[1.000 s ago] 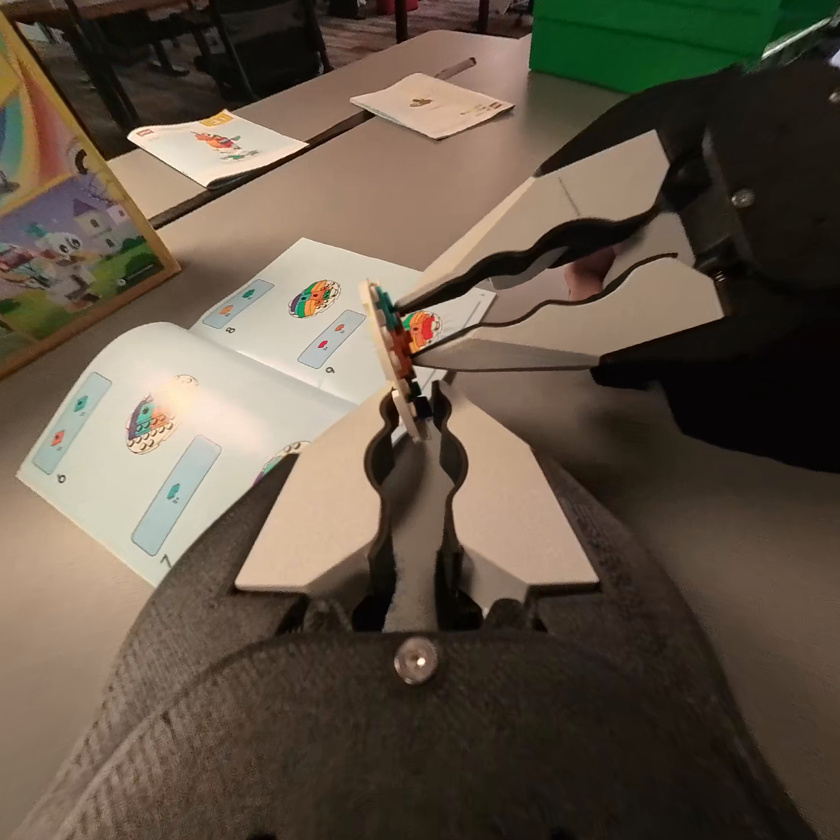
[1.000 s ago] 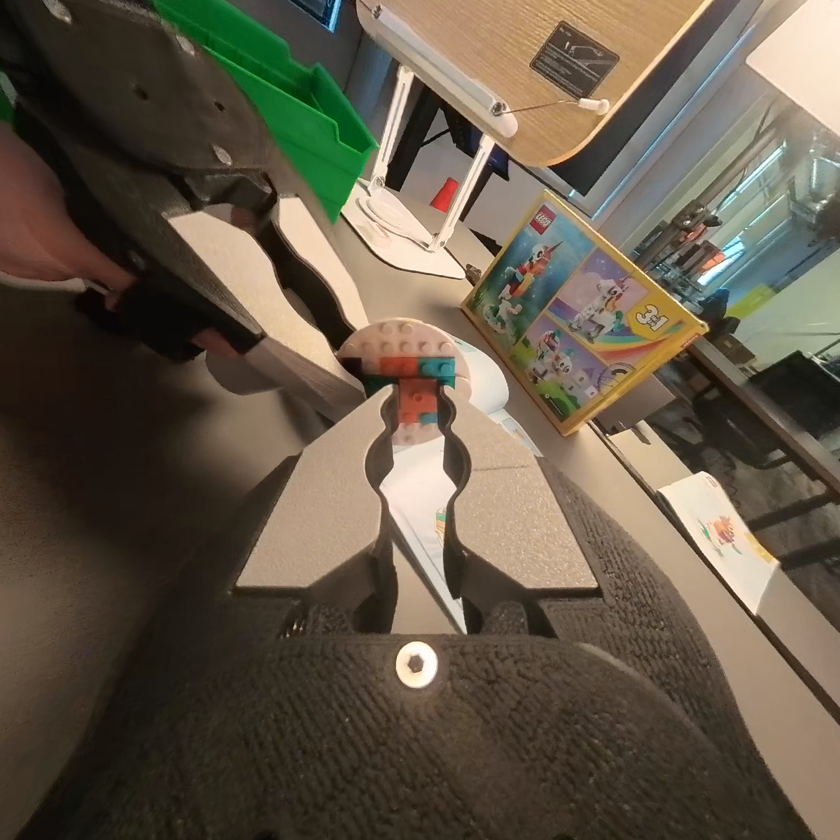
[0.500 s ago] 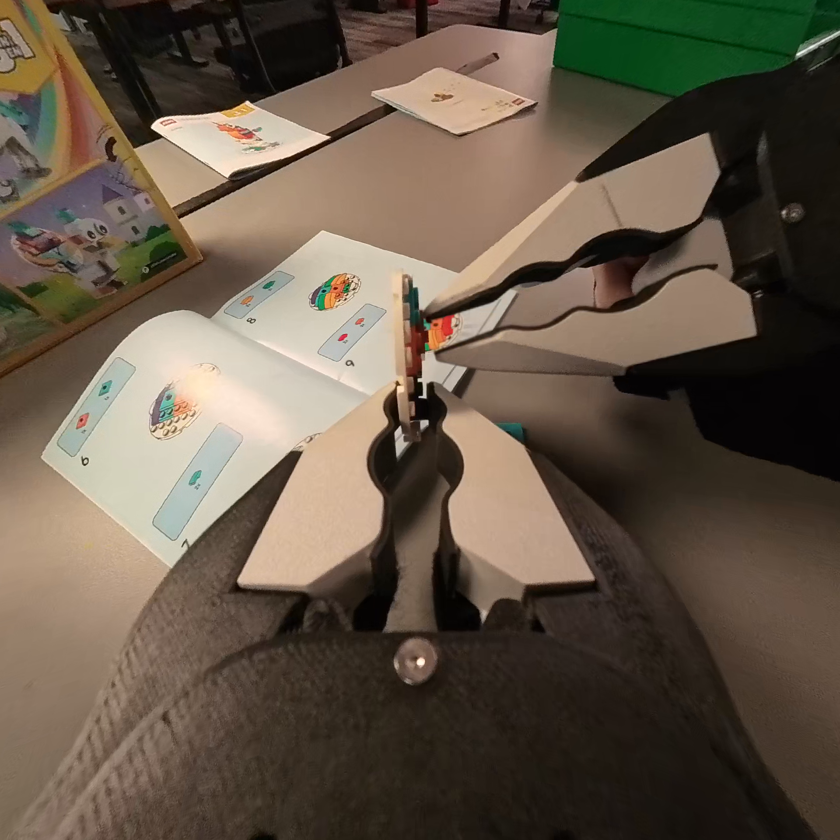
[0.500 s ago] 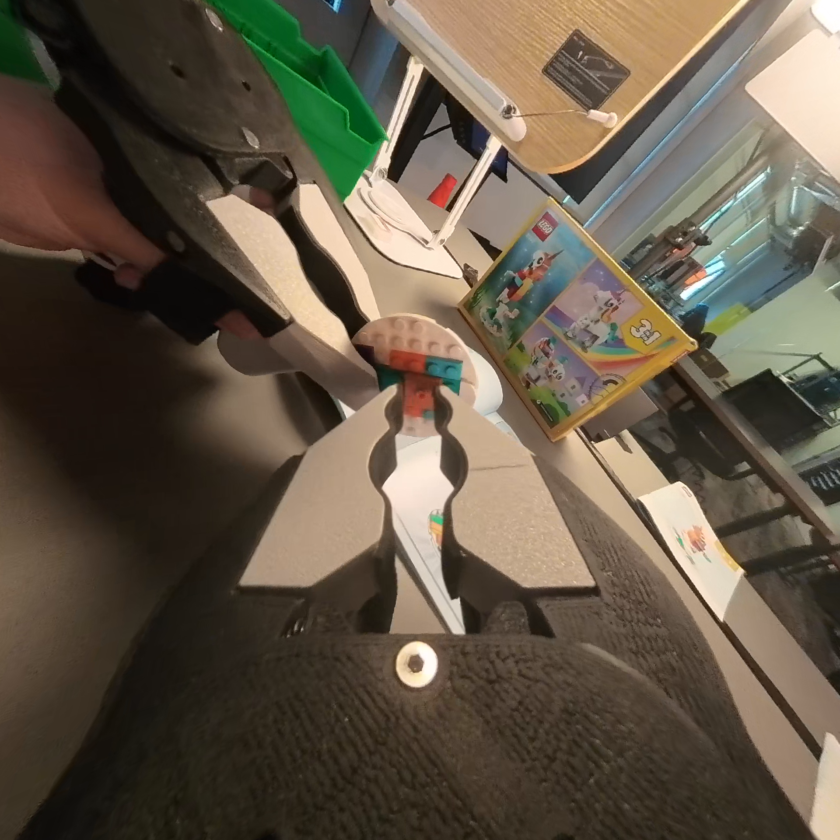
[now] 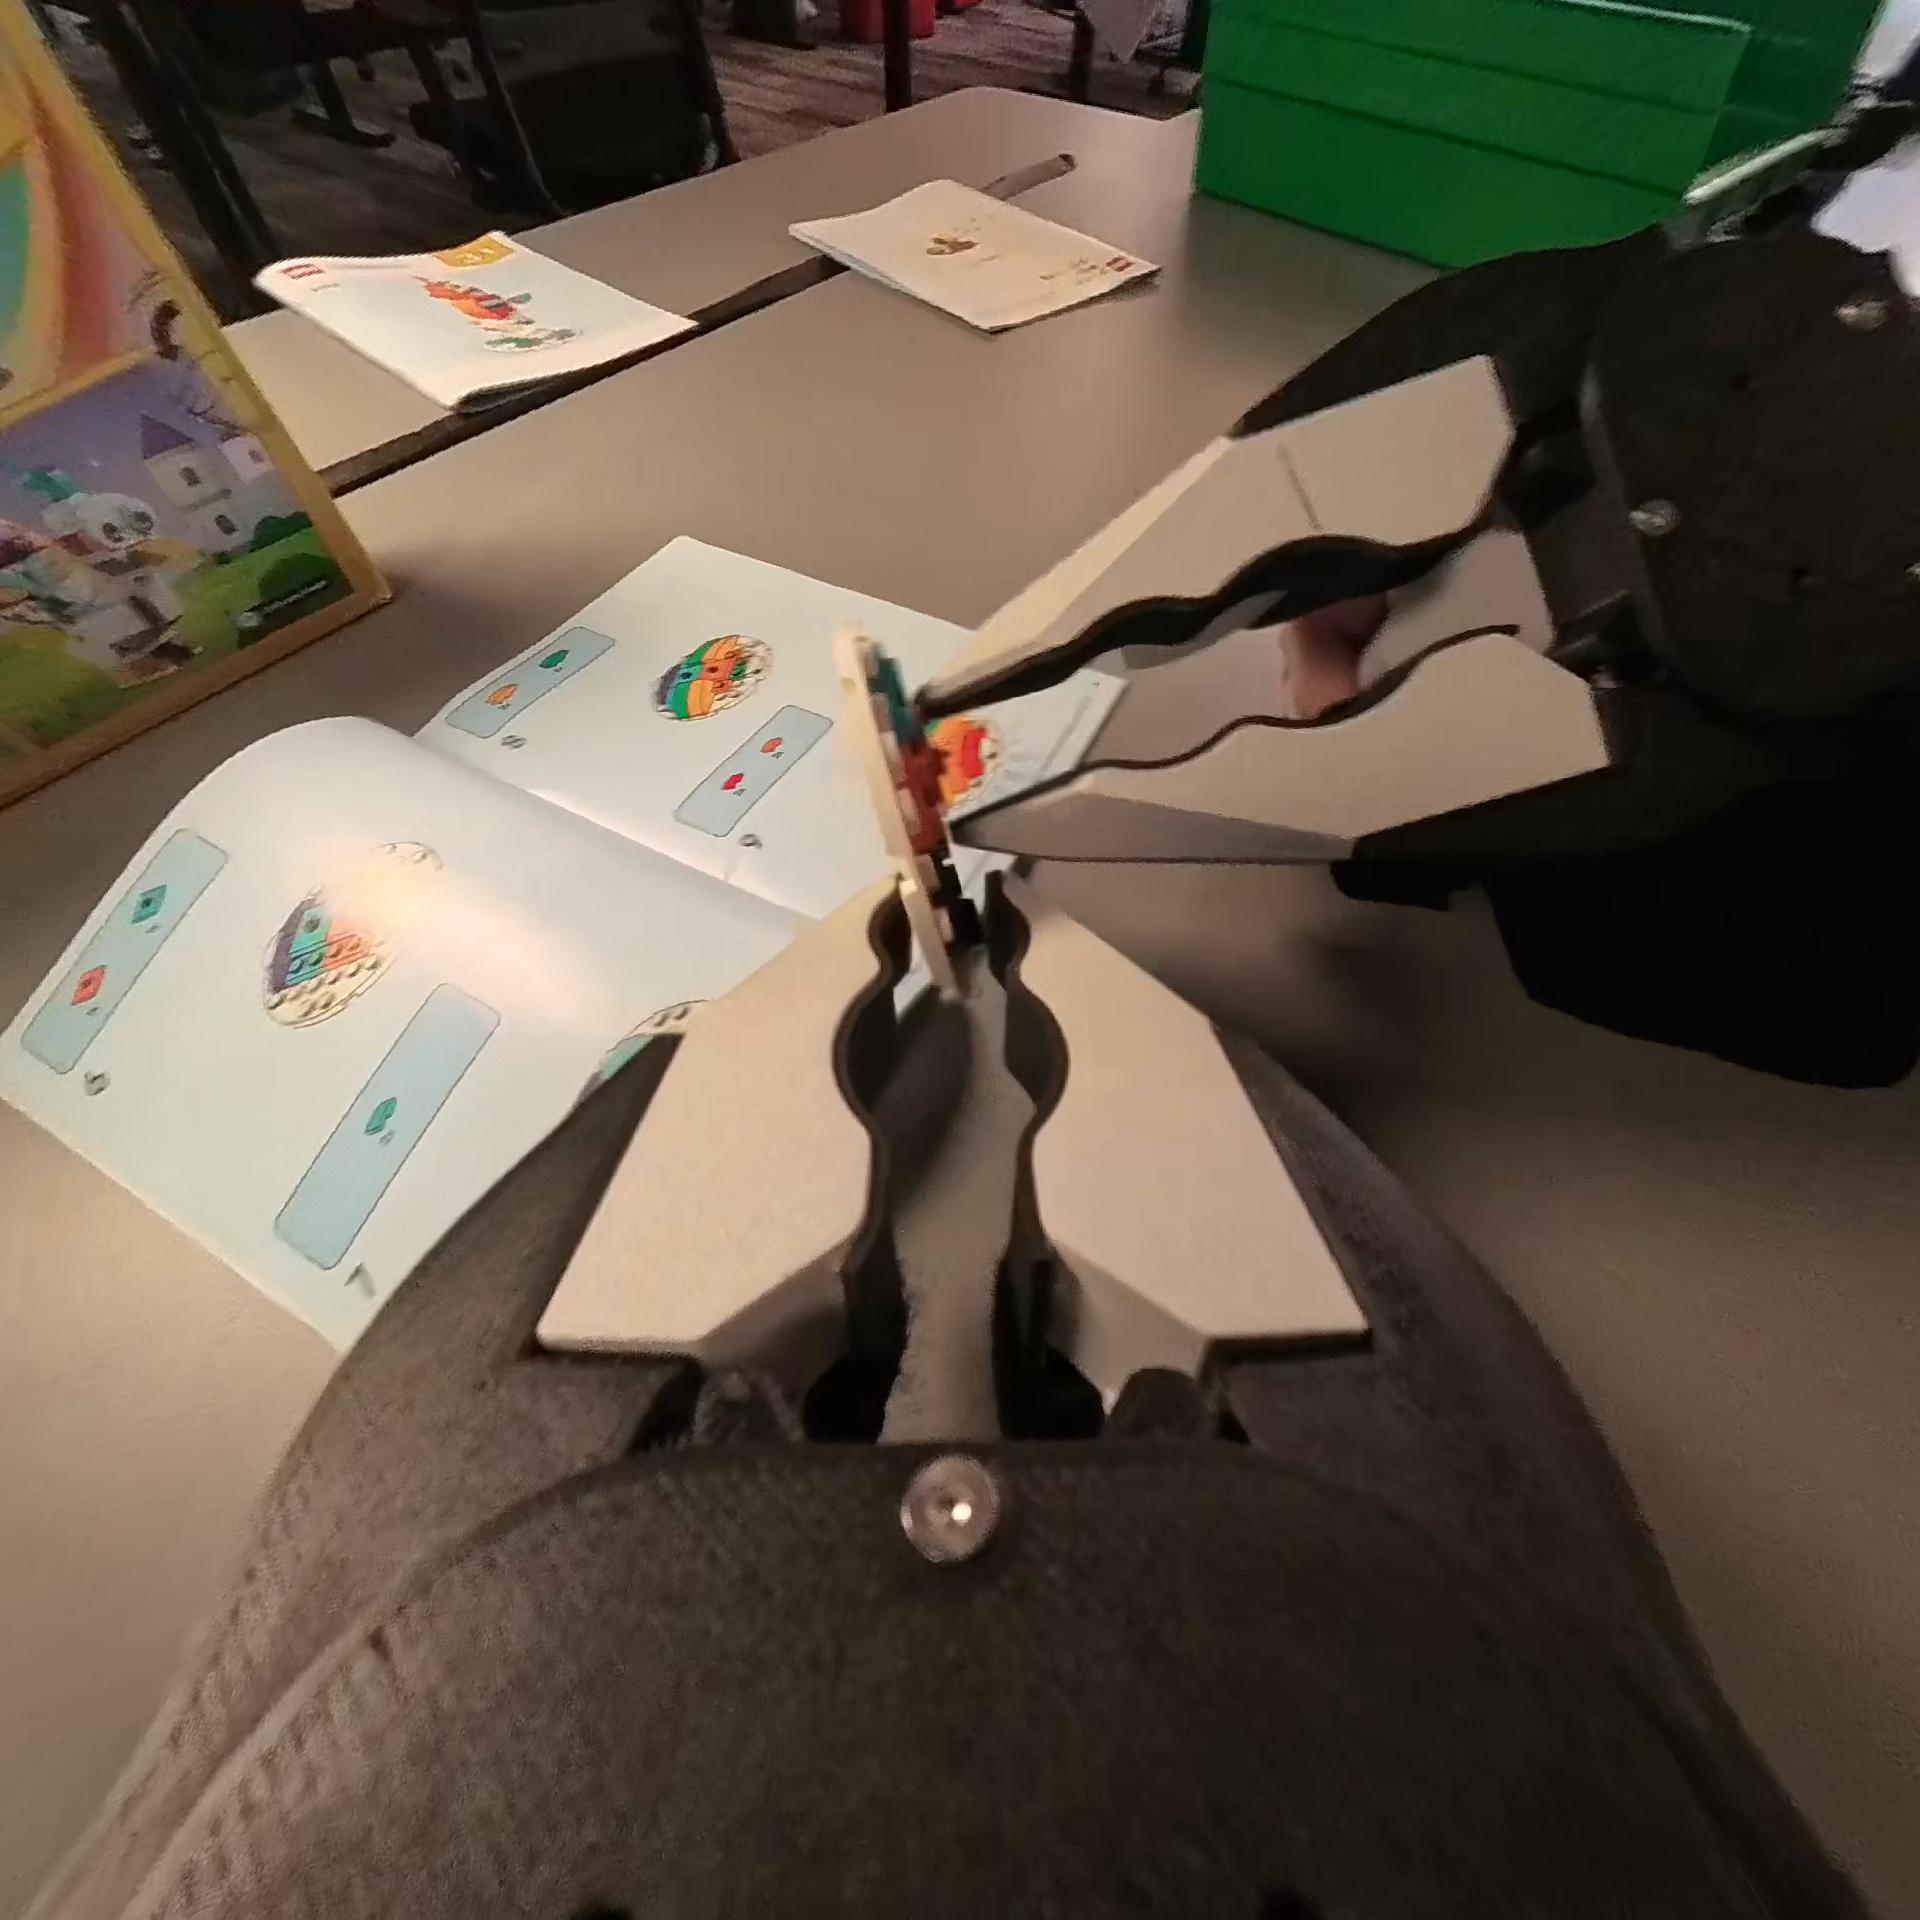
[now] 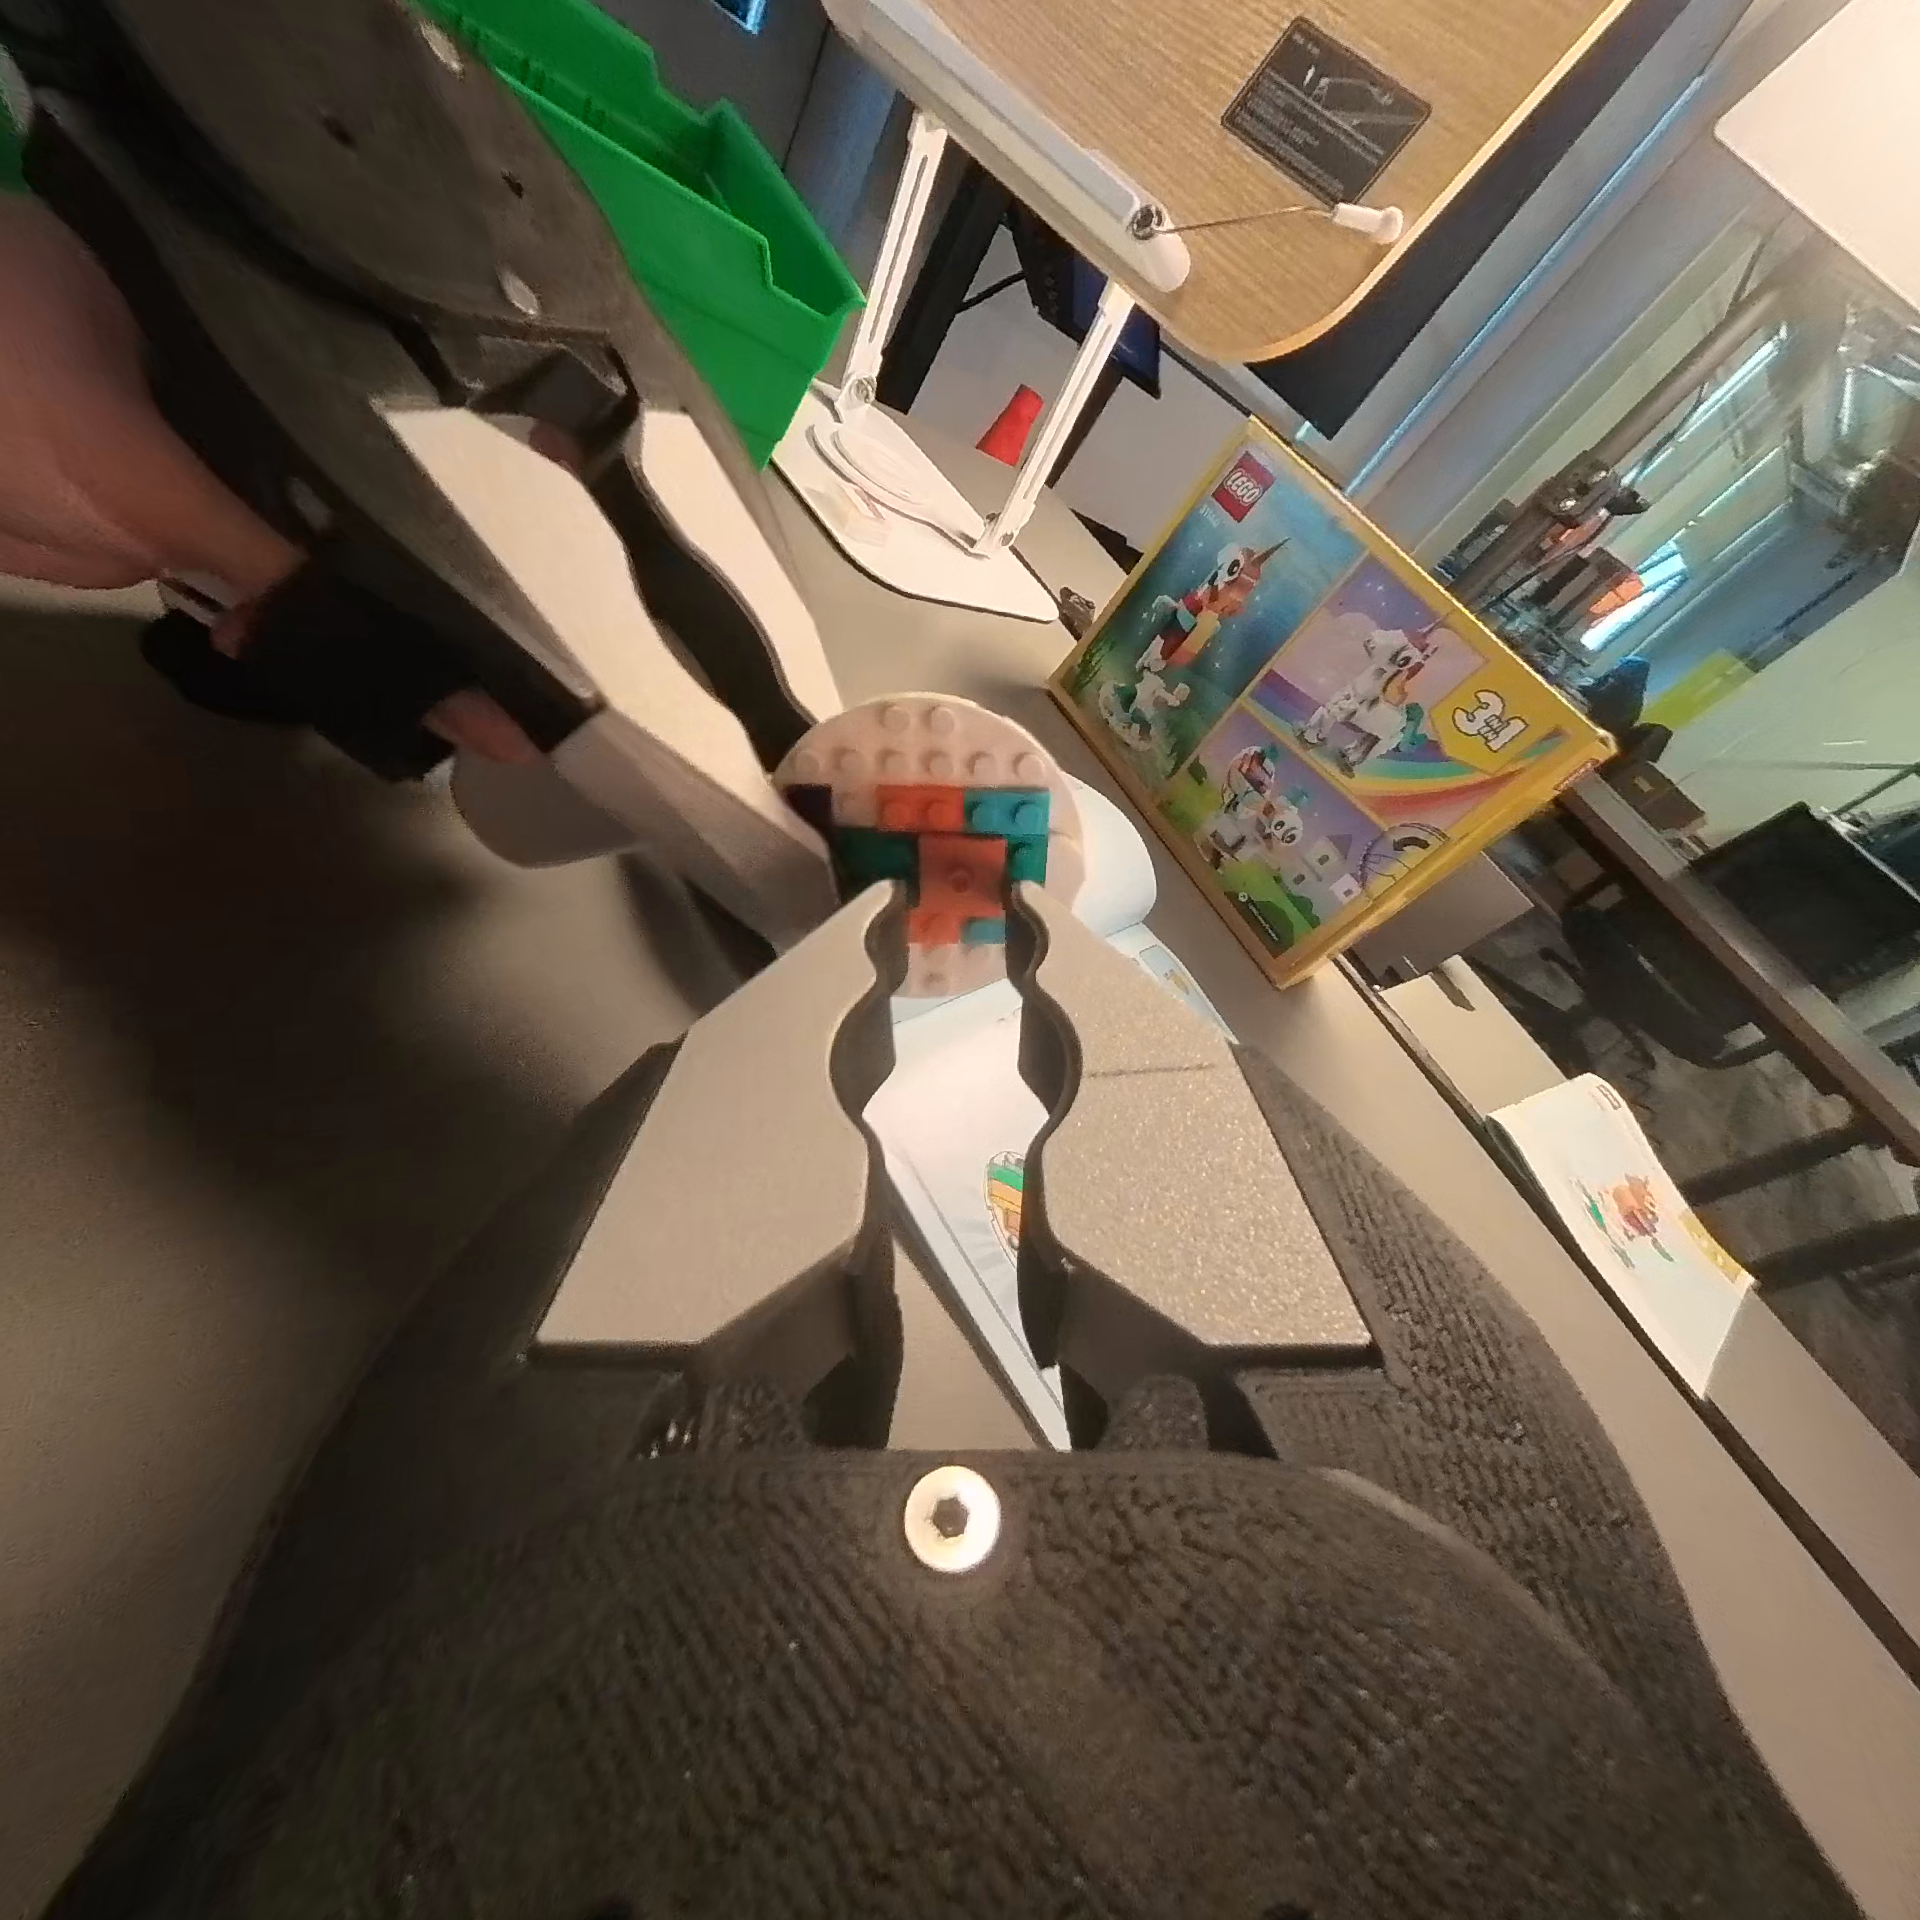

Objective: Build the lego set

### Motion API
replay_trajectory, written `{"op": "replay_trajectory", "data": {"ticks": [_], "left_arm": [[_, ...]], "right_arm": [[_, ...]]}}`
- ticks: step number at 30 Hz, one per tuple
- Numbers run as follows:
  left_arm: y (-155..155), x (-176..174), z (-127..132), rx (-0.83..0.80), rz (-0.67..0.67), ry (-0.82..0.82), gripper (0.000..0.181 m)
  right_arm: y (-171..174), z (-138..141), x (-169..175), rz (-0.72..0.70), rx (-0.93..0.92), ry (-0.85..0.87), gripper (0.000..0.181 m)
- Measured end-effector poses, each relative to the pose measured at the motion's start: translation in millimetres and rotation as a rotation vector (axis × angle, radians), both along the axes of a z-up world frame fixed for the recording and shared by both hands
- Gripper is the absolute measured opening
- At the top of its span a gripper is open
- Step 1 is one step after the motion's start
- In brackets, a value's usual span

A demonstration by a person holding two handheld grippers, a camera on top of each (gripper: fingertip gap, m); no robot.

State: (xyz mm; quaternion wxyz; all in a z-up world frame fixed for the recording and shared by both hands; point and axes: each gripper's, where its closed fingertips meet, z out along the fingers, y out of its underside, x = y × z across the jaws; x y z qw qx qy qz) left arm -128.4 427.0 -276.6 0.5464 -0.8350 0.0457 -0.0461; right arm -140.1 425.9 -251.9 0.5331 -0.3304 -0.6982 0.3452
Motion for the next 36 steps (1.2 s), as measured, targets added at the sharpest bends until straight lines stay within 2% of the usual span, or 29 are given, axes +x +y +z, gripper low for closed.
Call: {"op": "replay_trajectory", "data": {"ticks": [1, 9, 12, 15, 18, 23, 24, 25, 29, 36], "left_arm": [[0, 2, 0, 0.001, -0.014, 0.000, 0.014], [-7, 7, 1, 0.015, -0.103, 0.166, 0.015], [-8, 8, 0, 0.000, -0.110, 0.105, 0.014], [-7, 11, 2, 0.009, -0.122, 0.024, 0.014], [-9, 12, 4, 0.026, -0.147, 0.049, 0.014], [-11, 13, 5, 0.034, -0.168, 0.060, 0.014], [-11, 12, 5, 0.036, -0.164, 0.069, 0.014], [-11, 11, 5, 0.035, -0.154, 0.079, 0.014], [-12, 10, 6, 0.040, -0.166, 0.092, 0.014], [-15, 12, 7, 0.044, -0.183, 0.114, 0.014]], "right_arm": [[0, 1, 1, 0.003, -0.006, 0.001, 0.016], [-6, 6, 6, 0.091, -0.102, 0.020, 0.016], [-7, 6, 7, 0.104, -0.184, -0.012, 0.013], [-7, 8, 7, 0.102, -0.183, -0.007, 0.013], [-10, 11, 9, 0.101, -0.133, 0.016, 0.013], [-13, 10, 8, 0.098, -0.158, -0.003, 0.014], [-16, 8, 8, 0.108, -0.140, -0.016, 0.023], [-16, 7, 7, 0.101, -0.132, -0.017, 0.025], [-13, 12, 6, 0.066, -0.135, 0.002, 0.014], [-14, 12, 8, 0.073, -0.176, -0.025, 0.013]]}}
